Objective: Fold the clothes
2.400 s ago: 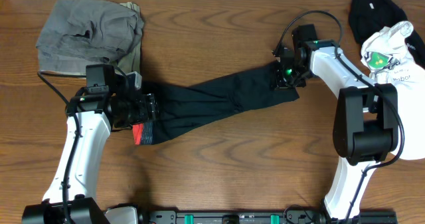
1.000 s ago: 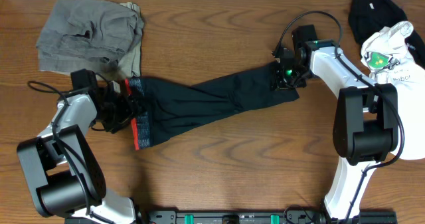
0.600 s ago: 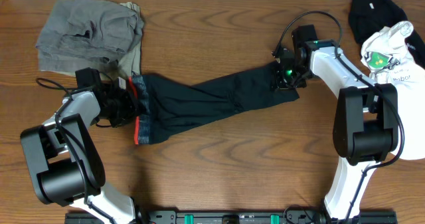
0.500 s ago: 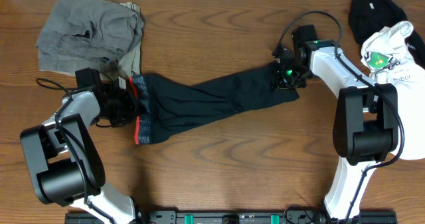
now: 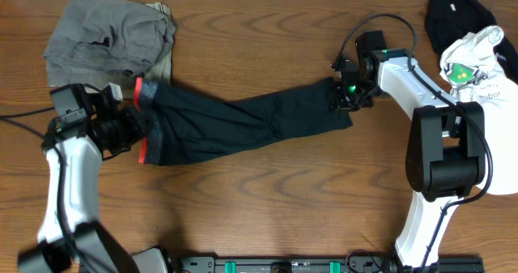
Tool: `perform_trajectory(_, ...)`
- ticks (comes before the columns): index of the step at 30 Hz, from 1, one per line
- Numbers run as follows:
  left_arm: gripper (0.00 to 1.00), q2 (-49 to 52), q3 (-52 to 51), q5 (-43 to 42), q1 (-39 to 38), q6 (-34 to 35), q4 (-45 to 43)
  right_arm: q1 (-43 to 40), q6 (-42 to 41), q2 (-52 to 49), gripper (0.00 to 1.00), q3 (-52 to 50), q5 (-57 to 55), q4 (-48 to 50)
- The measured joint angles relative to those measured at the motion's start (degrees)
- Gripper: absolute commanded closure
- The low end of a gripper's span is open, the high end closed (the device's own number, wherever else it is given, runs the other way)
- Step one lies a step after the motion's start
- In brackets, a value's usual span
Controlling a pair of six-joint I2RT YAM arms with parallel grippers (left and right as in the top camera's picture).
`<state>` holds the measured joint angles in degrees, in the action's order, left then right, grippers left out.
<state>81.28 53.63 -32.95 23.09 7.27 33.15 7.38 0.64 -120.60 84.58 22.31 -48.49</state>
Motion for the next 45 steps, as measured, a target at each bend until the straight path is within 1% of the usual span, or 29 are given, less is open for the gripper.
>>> perform_trajectory(4, 0.94, -3.61, 0.0, 1.57, 0.0, -0.02, 1.16, 0.04, 0.0, 0.0, 0.99, 0.0, 0.0, -0.48)
perform_trajectory(9, 0.94, -3.69, 0.0, 2.51, -0.5, 0.0, 0.79, 0.04, 0.0, 0.0, 0.99, 0.0, 0.46, -0.96)
perform_trajectory(11, 0.94, -3.69, 0.0, 2.97, -1.92, 0.04, -0.52, 0.04, 0.0, 0.0, 0.99, 0.0, 0.92, -1.18)
perform_trajectory(16, 0.94, -3.69, 0.09, 3.96, -10.47, 0.92, -7.32, 0.04, 0.0, 0.0, 0.99, 0.0, 1.57, -1.53)
perform_trajectory(19, 0.94, -3.58, 0.13, 5.14, -17.31, 2.93, -12.35, 0.04, 0.0, 0.0, 0.99, 0.0, 1.73, -1.81)
perform_trajectory(23, 0.94, -2.1, 0.33, 6.08, -24.41, 5.62, -18.43, 0.04, 0.0, 0.0, 0.99, 0.0, 1.75, -1.95)
perform_trajectory(30, 0.94, 5.88, 0.48, 6.71, -35.71, 10.64, -30.49, 0.04, 0.0, 0.0, 0.99, 0.0, 1.77, -2.01)
perform_trajectory(33, 0.94, 9.73, 0.5, 6.84, -40.24, 12.57, -34.16, 0.04, 0.0, 0.0, 0.99, 0.0, 1.77, -2.03)
perform_trajectory(39, 0.94, 12.31, 1.01, 7.93, -46.05, 14.62, -35.12, 0.04, 0.0, 0.0, 0.99, 0.0, 1.77, -2.08)
perform_trajectory(45, 0.94, 12.31, 4.85, 11.41, -49.79, 15.3, -35.82, 0.04, 0.0, 0.0, 0.99, 0.0, 1.77, -2.03)
